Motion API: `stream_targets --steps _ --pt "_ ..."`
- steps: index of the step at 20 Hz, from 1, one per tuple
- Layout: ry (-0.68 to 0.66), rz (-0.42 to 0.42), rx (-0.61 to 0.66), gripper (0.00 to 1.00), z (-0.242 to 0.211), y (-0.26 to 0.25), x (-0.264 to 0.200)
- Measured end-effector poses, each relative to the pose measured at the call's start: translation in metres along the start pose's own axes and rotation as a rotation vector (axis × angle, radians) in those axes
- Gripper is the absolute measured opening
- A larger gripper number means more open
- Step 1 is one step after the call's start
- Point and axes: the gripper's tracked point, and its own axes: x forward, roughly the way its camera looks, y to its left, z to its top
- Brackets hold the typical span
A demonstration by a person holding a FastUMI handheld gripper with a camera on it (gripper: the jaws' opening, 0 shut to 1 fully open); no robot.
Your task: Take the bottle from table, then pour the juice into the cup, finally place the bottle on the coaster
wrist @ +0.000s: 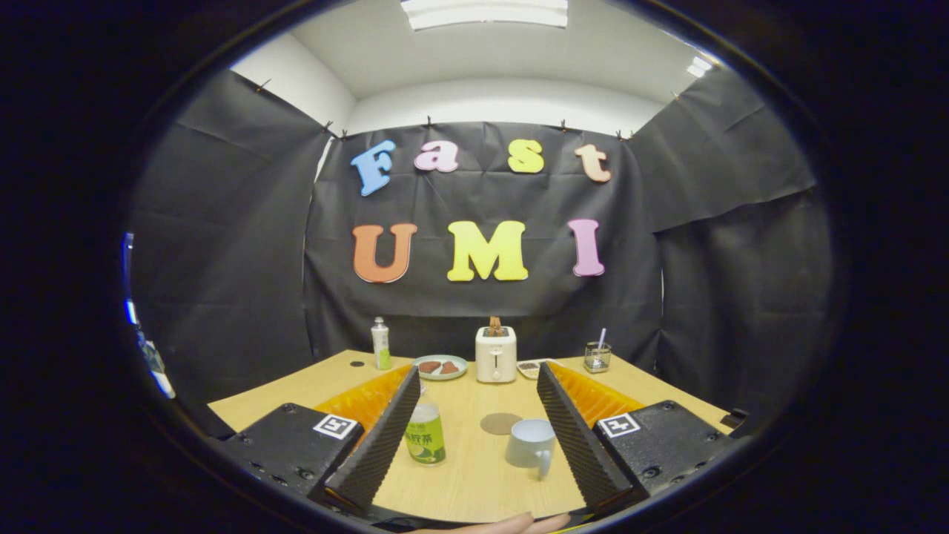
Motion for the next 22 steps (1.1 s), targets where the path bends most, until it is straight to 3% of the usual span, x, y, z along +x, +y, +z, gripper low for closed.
stream_targets --steps 11,22 --pt "0.089 0.042 0.003 1.00 -0.047 0.021 0.035" --pt "0.212 0.095 -0.034 1.00 -0.124 0.066 0.101"
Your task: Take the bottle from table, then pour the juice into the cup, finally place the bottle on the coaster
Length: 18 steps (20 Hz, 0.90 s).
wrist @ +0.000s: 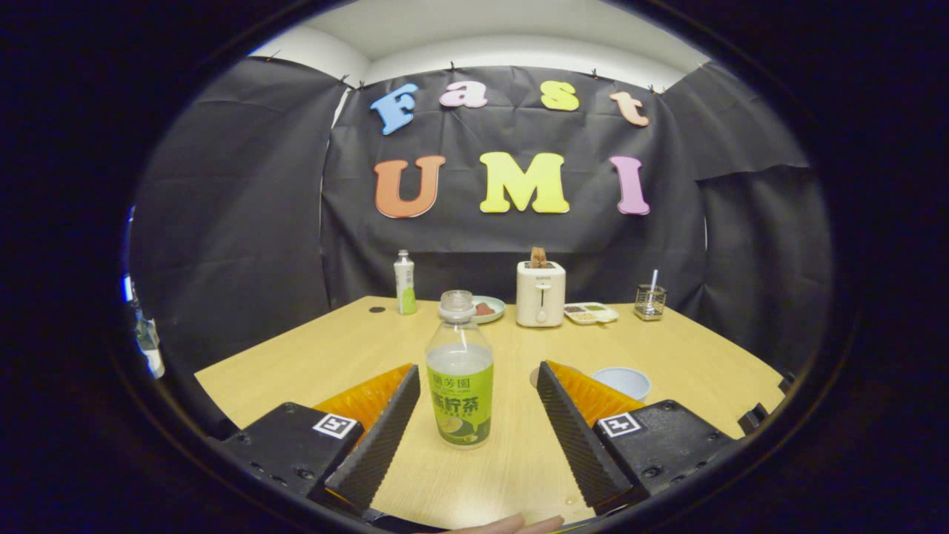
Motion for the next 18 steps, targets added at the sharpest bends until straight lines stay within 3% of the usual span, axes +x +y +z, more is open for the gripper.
stream_targets --steps 4,11,18 --pt "-0.019 0.023 -0.001 1.00 -0.005 0.015 0.021" --pt "0.024 -0.041 0.011 1.00 -0.014 0.015 0.060" --pt "0.076 -0.054 0.023 1.00 -0.025 0.019 0.089"
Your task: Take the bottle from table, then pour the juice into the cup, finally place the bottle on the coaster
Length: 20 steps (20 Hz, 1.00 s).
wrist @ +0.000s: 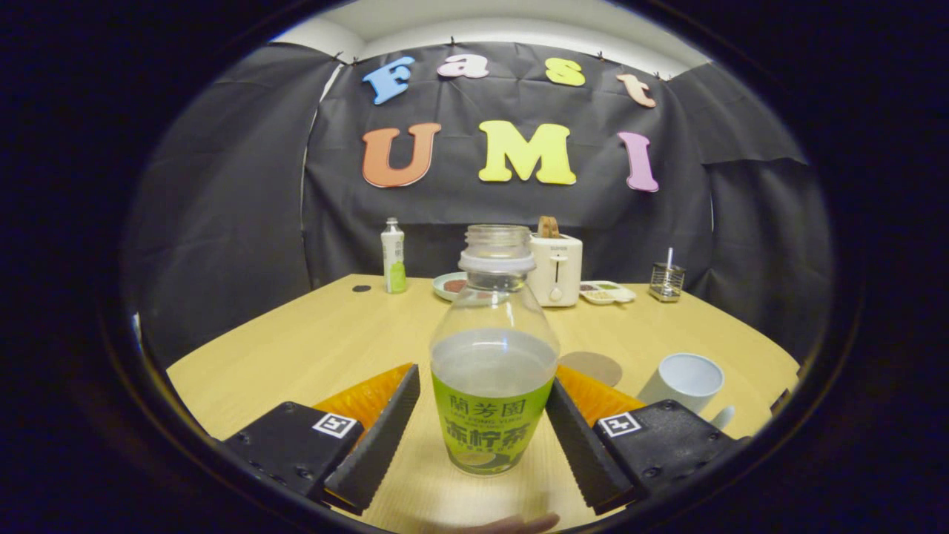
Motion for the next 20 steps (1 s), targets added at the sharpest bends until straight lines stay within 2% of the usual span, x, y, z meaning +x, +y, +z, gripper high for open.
stream_targets --steps 12,14,16,20 --pt "-0.031 -0.005 -0.002 1.00 -0.006 0.002 0.010" --pt "-0.027 -0.035 -0.019 0.93 -0.007 -0.003 0.011" --pt "-0.024 -0.029 0.003 0.83 -0.008 -0.001 0.007" --pt "-0.007 -0.021 0.011 0.81 -0.009 0.000 -0.001"
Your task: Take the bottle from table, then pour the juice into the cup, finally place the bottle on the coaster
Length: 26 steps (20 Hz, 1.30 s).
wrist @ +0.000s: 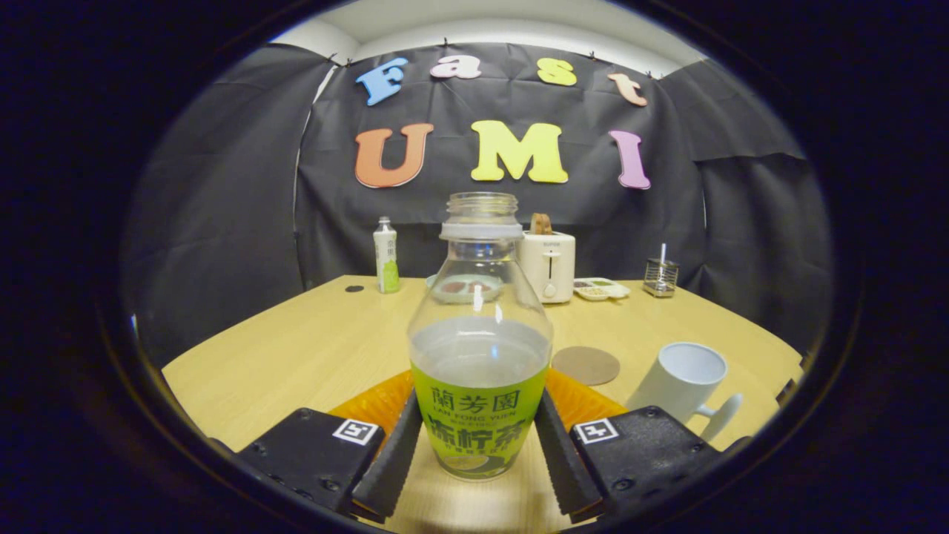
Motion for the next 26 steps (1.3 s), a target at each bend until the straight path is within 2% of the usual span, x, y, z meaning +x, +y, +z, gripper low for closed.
stream_targets --steps 14,19,26 --pt "-0.043 0.127 0.117 0.82 0.011 0.012 -0.018" --pt "-0.065 0.140 0.160 0.81 0.018 0.007 -0.025" --pt "-0.079 0.181 0.336 0.81 0.037 -0.001 -0.030"
